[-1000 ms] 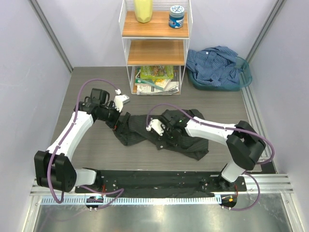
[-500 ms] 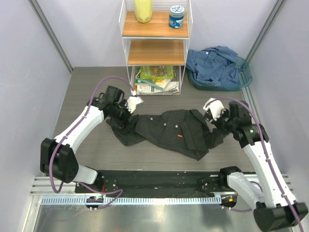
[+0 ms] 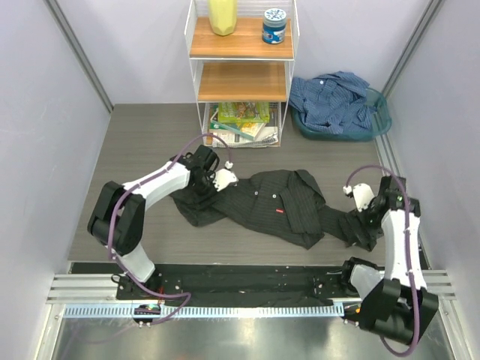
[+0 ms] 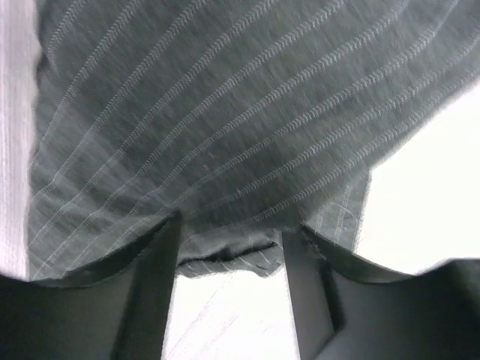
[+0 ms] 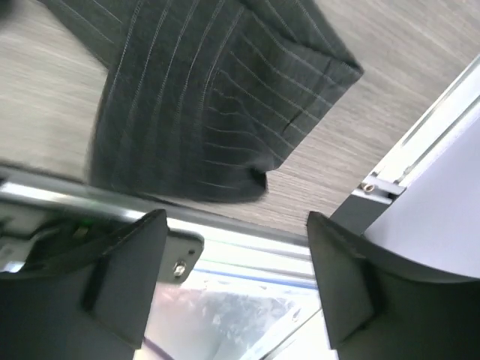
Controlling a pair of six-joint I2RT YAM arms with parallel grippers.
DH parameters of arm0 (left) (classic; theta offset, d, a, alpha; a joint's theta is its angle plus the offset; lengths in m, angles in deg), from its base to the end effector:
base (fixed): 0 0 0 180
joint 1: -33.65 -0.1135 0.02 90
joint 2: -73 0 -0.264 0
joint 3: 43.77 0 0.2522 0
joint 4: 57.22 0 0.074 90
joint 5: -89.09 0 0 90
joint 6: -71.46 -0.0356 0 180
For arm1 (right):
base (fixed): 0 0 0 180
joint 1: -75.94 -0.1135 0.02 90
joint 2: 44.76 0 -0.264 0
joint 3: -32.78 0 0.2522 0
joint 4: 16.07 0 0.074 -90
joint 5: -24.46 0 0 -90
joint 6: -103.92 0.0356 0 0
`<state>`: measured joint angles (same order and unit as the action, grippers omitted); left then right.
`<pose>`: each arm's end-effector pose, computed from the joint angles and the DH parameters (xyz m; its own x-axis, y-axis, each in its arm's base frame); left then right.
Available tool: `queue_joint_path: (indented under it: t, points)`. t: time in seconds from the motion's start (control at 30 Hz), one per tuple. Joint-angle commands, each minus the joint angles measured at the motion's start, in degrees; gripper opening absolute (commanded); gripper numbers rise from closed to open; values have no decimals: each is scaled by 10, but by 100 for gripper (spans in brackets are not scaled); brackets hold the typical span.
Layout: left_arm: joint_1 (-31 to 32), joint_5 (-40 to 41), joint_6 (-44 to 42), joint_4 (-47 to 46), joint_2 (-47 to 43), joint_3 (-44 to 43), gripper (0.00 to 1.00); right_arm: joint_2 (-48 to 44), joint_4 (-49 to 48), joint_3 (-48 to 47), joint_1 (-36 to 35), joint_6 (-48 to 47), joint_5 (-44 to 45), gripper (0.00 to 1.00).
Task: Fold and stack the long sleeve shirts
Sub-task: Flatten the shirt out
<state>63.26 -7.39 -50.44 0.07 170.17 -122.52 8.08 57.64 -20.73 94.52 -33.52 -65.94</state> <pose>0.2756 -0.1612 0.1898 -0.4430 0.8557 -0.2673 0.8826 0.4687 0.0376 0.1372 -0.0459 0.2220 -0.8465 -0.4925 -0.2022 -0.4536 0.8660 -0.2103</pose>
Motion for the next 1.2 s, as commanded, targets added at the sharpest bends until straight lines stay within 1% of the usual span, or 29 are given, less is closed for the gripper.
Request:
queue_joint_path:
  t: [0.0,0.03,0.07,0.1,0.13,0.2,0.23,0.27,0.3,0.33,0.37,0.4,0.47,0.5,0.53,0.6,0.67,0.7,0.77,0.8,0.87,0.93,1.03,1.07,1.17]
  points:
    - [-1,-45,-14,16,-78,26,46,57,65,-172,21,-9,-117,83]
    - [-1,-62,-14,27,-109,32,43,75,89,-198,21,-5,-176,84]
    - [-1,-73,-15,30,-123,45,40,93,96,-219,19,7,-199,84]
    - [-1,-90,-18,32,-137,52,33,135,98,-253,16,32,-221,83]
    - [-1,-92,-21,37,-148,57,30,154,104,-265,11,43,-266,83]
    - [0,-86,-21,37,-171,62,24,205,91,-286,-33,92,-289,81]
    - [-2,-79,-18,36,-176,62,26,216,77,-289,-57,106,-300,80]
    - [-2,-73,-14,31,-185,62,32,220,62,-288,-80,120,-300,78]
    - [-5,-72,-9,31,-189,65,53,217,47,-275,-122,129,-304,78]
    - [-14,-77,-8,26,-193,70,63,212,-3,-262,-143,155,-301,79]
    - [-19,-76,-6,12,-203,78,76,209,-24,-248,-192,170,-270,79]
    - [-24,-73,-4,2,-206,94,79,214,-43,-227,-225,177,-259,79]
    - [-36,-57,-7,-17,-206,108,83,225,-55,-206,-267,196,-240,79]
    - [-39,-49,-7,-23,-204,113,84,227,-88,-179,-288,204,-231,79]
    - [-51,-54,-8,-27,-202,115,83,232,-109,-167,-295,227,-220,79]
    - [-68,-79,-7,-25,-190,99,83,243,-144,-168,-297,238,-208,80]
    - [-93,-89,-3,-19,-171,51,84,277,-147,-196,-294,248,-200,80]
    - [-111,-93,-1,-13,-146,32,84,289,-151,-228,-291,250,-198,80]
    - [-129,-106,0,-1,-115,-29,84,316,-163,-255,-273,262,-189,81]
    - [-140,-104,-1,2,-83,-49,84,326,-172,-279,-268,265,-174,81]
    - [-150,-104,-2,2,-53,-86,86,363,-176,-300,-251,266,-162,81]
    - [-155,-104,-2,-2,-10,-104,87,390,-174,-320,-242,264,-156,81]
    - [-156,-110,3,16,38,-142,89,434,-170,-324,-234,256,-158,80]
    - [-157,-113,5,16,59,-146,89,443,-169,-324,-234,256,-162,80]
    - [-156,-123,12,12,84,-144,89,471,-171,-317,-234,257,-183,78]
